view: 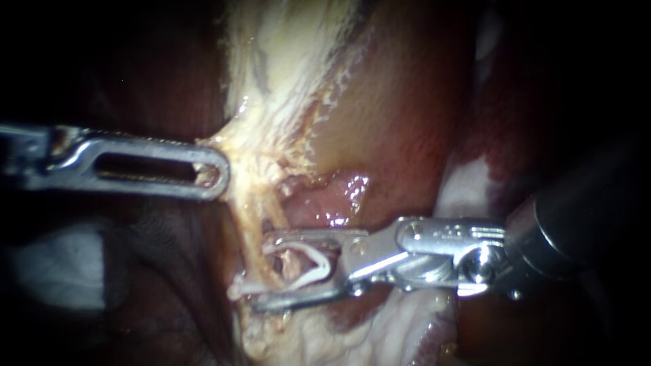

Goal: Clipping second clip left tube

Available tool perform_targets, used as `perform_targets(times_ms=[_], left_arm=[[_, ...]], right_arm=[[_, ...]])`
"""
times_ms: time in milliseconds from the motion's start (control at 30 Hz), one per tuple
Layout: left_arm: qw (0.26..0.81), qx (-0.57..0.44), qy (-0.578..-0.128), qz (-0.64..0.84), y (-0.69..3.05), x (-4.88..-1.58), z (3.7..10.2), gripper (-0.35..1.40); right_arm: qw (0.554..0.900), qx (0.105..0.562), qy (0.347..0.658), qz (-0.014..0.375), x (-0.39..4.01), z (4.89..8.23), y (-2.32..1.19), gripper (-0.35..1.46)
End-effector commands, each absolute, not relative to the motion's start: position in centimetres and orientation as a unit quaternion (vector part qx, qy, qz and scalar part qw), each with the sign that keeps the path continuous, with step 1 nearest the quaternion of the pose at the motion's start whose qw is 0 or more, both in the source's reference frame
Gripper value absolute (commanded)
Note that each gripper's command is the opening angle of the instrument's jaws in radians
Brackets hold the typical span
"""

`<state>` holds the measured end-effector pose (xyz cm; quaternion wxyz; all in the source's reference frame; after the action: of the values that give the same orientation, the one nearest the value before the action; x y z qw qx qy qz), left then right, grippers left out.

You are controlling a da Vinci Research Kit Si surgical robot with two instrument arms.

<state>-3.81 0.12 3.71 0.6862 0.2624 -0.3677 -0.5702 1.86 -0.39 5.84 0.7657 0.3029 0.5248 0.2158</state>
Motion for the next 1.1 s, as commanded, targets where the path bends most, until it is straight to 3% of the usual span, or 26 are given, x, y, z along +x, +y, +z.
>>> perform_targets(times_ms=[33, 633, 1100], left_arm=[[0.686, 0.263, -0.367, -0.570, 0.12, -3.81, 3.70, -0.35], [0.686, 0.263, -0.367, -0.570, 0.12, -3.81, 3.70, -0.35], [0.686, 0.263, -0.368, -0.570, 0.12, -3.83, 3.71, -0.35]], right_arm=[[0.766, 0.303, 0.525, 0.216, 1.87, 5.84, -0.40, 0.60], [0.728, 0.371, 0.548, 0.180, 2.08, 5.70, -0.58, 0.59], [0.729, 0.367, 0.549, 0.182, 2.31, 5.92, -0.63, 0.51]])
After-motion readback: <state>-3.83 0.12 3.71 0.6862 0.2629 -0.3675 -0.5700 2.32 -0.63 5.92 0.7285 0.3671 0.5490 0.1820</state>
